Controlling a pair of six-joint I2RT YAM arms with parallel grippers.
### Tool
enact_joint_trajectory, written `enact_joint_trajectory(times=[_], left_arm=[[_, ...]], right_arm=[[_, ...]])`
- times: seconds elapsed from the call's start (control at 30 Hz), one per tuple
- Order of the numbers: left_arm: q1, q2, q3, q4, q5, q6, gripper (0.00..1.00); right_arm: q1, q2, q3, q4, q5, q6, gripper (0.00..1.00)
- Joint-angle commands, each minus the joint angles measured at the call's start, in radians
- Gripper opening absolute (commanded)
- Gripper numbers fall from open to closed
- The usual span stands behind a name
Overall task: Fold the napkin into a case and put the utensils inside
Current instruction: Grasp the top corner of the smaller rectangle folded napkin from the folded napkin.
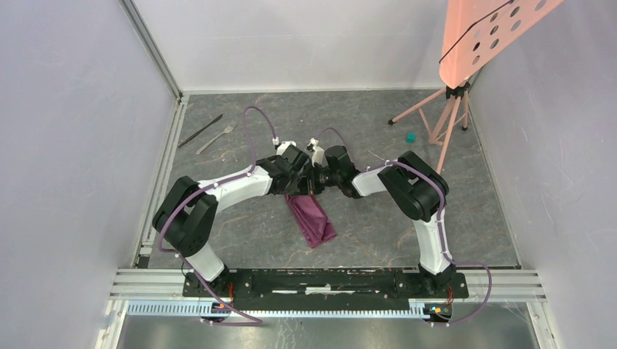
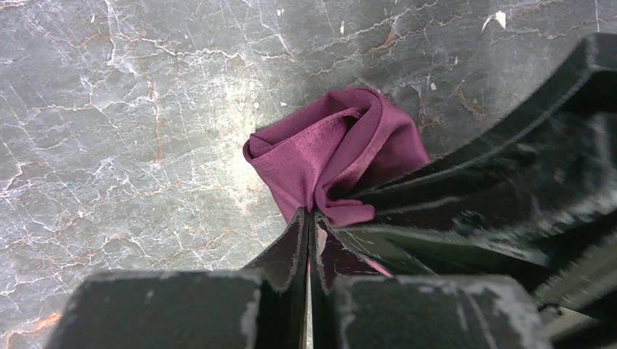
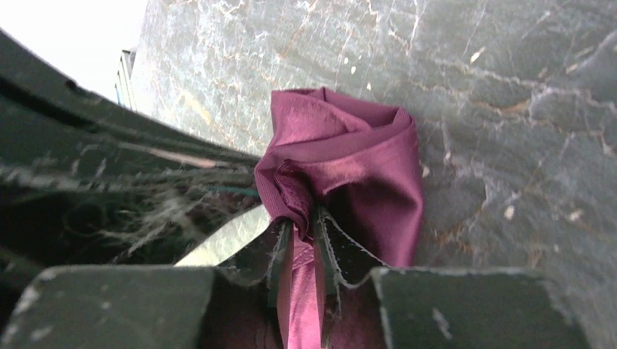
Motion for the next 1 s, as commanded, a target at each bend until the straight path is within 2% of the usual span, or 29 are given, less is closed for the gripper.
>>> enact_joint_trajectory(times=[0.0,0.17,0.47,0.7,0.83,0.93,0.97], left_arm=[[0.007,-0.051,-0.024,0.059,0.016,0.026,0.02],[0.01,-0.058,-0.032,0.062,0.021,0.026,0.02],[0.013,-0.072,-0.035,0.055,0.021,0.031,0.02],[0.013,-0.07,-0.034,0.056,0.025,0.035,0.02],[0.013,-0.071,-0.032,0.055,0.027,0.035,0.02],[0.013,-0.075,-0.031,0.058,0.03,0.035,0.02],[0.012,-0.075,-0.031,0.062,0.032,0.036,0.02]], right_arm=[[-0.015,-0.092,-0.055,0.04,-0.04,-0.051,0.23],[-0.028,-0.152,-0.099,0.059,-0.042,-0.057,0.33],[-0.03,-0.148,-0.05,0.036,-0.027,-0.068,0.47],[-0.025,-0.138,-0.032,0.04,-0.024,-0.065,0.53],[-0.02,-0.135,-0.017,0.021,0.002,-0.064,0.52],[-0.015,-0.105,0.01,-0.002,0.027,-0.06,0.43],[-0.013,-0.095,0.017,-0.009,0.037,-0.057,0.38]])
